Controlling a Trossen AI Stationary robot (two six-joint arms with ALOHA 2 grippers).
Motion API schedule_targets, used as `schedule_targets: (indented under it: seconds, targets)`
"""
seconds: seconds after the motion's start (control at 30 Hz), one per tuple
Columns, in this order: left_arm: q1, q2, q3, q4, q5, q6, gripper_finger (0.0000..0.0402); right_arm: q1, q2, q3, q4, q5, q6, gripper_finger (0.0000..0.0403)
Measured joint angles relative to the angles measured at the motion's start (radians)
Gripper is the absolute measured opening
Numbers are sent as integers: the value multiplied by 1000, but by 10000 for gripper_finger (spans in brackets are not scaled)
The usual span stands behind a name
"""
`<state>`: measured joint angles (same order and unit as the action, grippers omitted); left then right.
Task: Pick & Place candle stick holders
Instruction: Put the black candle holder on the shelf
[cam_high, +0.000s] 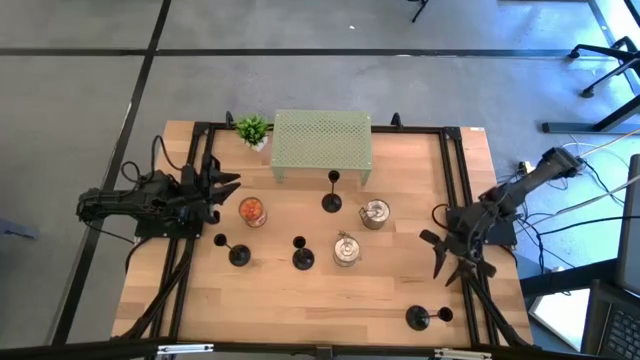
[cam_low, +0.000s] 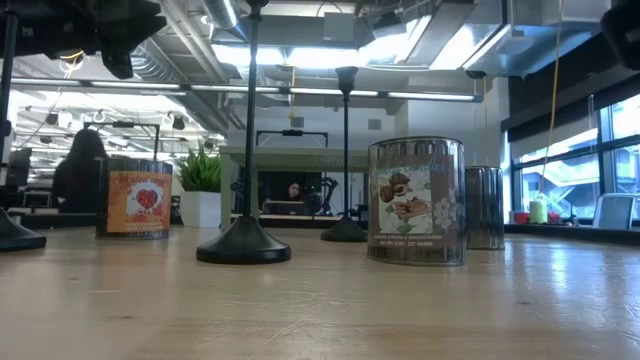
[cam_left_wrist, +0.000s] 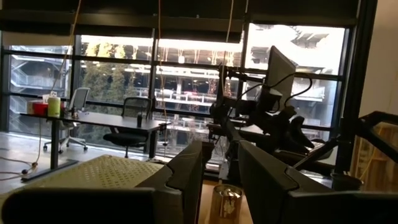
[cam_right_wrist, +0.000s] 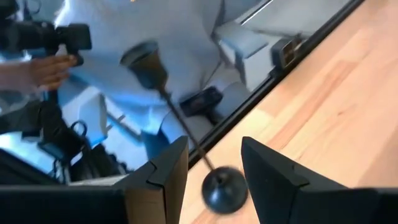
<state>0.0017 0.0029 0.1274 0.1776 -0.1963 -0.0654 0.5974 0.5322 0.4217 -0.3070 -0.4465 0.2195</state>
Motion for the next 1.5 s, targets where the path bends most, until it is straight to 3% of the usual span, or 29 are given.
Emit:
schedule_targets:
  seconds: [0.13, 0.27, 0.5, 0.67, 0.83, 1.1, 1.5]
  targets:
    - [0, 0, 0, -3, 67, 32, 102, 61, 53, -15, 1, 6, -3, 154]
    - [0, 0, 0, -3, 101, 60, 102, 119, 124, -46, 11, 80, -3, 154]
    - [0, 0, 0, 6, 101, 61, 102, 230, 275, -81, 289, 80, 2, 154]
    - [0, 0, 0, 6, 85, 77, 102, 285, 367, -81, 359, 133, -48, 154]
    - [0, 0, 0, 11, 67, 79, 102, 296, 441, -82, 392, 211, -109, 154]
    - [0, 0, 0, 12, 60, 79, 102, 297, 507, -82, 491, 187, -124, 151]
    - [0, 0, 0, 11, 60, 79, 102, 296, 569, -82, 633, 186, -153, 103]
